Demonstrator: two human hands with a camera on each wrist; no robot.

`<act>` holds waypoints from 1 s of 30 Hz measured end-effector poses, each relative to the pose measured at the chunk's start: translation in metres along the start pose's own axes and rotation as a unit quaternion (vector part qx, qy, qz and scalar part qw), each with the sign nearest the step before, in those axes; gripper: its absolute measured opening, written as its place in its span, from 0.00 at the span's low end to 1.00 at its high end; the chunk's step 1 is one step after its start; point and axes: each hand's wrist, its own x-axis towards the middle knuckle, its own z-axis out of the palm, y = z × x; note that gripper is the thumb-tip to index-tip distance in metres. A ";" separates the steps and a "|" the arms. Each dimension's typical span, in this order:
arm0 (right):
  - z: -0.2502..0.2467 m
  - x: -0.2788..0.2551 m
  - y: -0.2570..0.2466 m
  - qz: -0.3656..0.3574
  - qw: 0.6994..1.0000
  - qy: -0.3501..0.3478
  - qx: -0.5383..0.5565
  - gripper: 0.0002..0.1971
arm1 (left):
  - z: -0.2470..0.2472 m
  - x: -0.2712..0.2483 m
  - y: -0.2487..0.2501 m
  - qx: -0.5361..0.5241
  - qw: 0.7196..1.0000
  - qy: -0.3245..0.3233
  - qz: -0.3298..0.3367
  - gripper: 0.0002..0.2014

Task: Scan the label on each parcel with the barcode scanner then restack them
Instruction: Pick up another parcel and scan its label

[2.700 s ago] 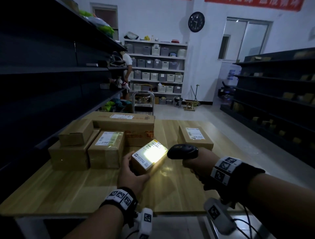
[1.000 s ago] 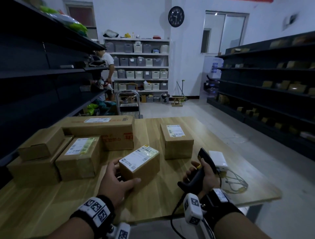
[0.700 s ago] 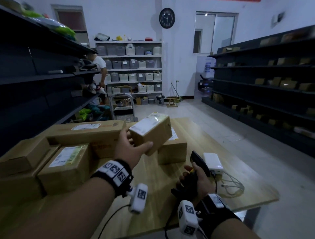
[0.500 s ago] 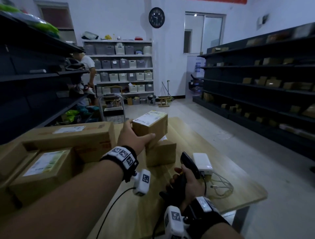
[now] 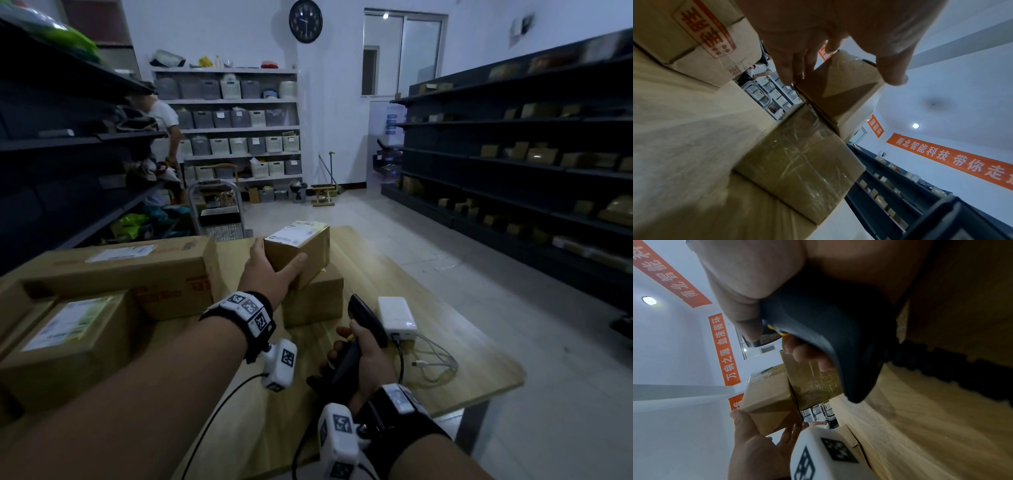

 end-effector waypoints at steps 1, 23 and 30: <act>0.001 -0.002 -0.001 0.002 1.000 0.001 0.003 0.18 | 0.000 -0.002 -0.001 -0.004 1.000 0.003 0.004 0.53; -0.001 0.007 0.005 -0.028 1.000 0.010 -0.005 0.17 | -0.047 -0.060 -0.030 0.048 0.996 0.071 0.016 0.45; -0.006 0.011 0.008 -0.042 0.993 0.040 -0.104 0.18 | -0.134 -0.066 -0.041 0.186 0.958 0.213 -0.052 0.38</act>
